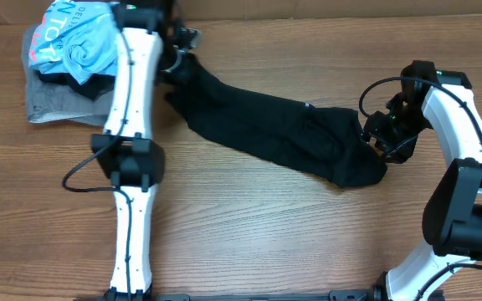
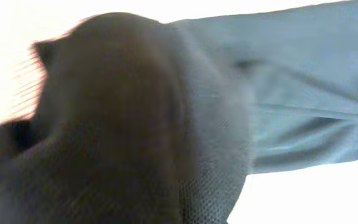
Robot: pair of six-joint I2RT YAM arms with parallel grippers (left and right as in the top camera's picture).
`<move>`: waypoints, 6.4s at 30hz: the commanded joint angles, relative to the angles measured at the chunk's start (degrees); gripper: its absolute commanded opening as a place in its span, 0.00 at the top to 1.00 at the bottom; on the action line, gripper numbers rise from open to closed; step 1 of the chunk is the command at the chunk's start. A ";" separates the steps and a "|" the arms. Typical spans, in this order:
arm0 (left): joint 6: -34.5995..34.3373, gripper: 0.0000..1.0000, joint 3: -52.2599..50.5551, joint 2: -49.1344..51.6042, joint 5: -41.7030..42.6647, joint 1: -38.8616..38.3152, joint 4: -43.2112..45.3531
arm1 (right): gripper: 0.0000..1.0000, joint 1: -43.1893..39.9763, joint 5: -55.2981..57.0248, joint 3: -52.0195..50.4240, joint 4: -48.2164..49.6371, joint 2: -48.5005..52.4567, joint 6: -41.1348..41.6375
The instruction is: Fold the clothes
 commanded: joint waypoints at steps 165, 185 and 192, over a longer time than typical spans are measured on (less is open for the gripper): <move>-6.86 0.00 -0.48 -8.35 11.78 9.03 11.37 | 0.22 30.73 17.62 4.66 9.55 -1.90 -12.20; -6.36 0.00 -0.48 -8.35 11.78 9.03 11.32 | 0.70 30.05 13.64 -5.66 19.76 -1.42 -17.57; -6.36 0.00 -0.48 -8.35 11.80 9.03 11.32 | 0.96 30.12 11.23 1.33 15.06 -1.44 -16.06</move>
